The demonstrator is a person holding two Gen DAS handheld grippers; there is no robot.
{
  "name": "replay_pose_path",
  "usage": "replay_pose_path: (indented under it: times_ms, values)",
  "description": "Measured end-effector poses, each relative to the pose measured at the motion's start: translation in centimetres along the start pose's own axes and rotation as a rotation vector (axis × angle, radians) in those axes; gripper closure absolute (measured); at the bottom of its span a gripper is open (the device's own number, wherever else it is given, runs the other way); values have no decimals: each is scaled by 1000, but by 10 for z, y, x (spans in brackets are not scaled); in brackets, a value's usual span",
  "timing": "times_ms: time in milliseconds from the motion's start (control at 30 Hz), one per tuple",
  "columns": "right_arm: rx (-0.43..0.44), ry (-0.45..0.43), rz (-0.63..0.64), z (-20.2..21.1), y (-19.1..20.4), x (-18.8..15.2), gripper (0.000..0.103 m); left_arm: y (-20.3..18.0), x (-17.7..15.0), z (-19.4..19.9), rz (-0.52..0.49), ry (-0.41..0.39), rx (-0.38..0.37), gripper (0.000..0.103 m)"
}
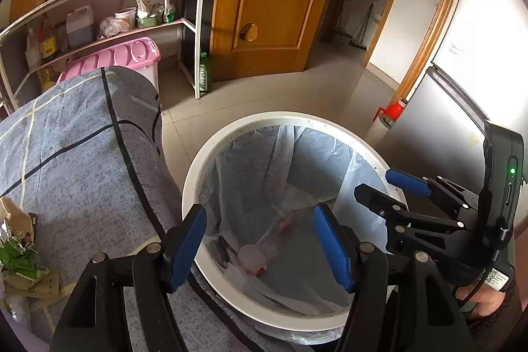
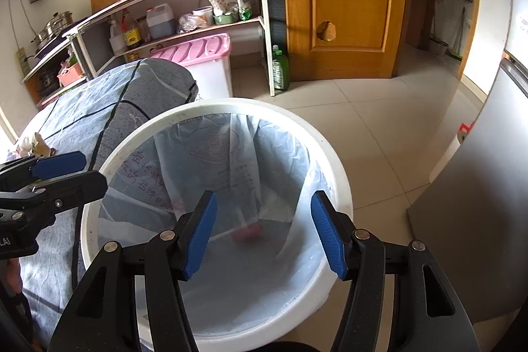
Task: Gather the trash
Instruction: 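Carry both cups over the white bin and open both grippers to drop them, then move both open grippers back over the trash pile on the table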
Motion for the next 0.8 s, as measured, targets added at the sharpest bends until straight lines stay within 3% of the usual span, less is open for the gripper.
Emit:
replay_pose_path:
  times_ms: [433,567,800]
  values:
    - [67,-85,-7,40,30,9,43,34,-10,65,61,-105,60,36]
    - [105,-111,19,52,54,13,43,56,-20,95,71,-156,151,36]
    - [213,-124,74,63,114,13,43,104,-47,140,170,-202,214,36]
Point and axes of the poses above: each gripper's, at about its wrist camera, not at the fingertips, and z roughly against the way its jaws point, y to its left, x to its top, the point moved 6 cm from there along -z, roughly the way its jaws point, and after that the axes turned 1 degree about x, right-handed, at the moved point
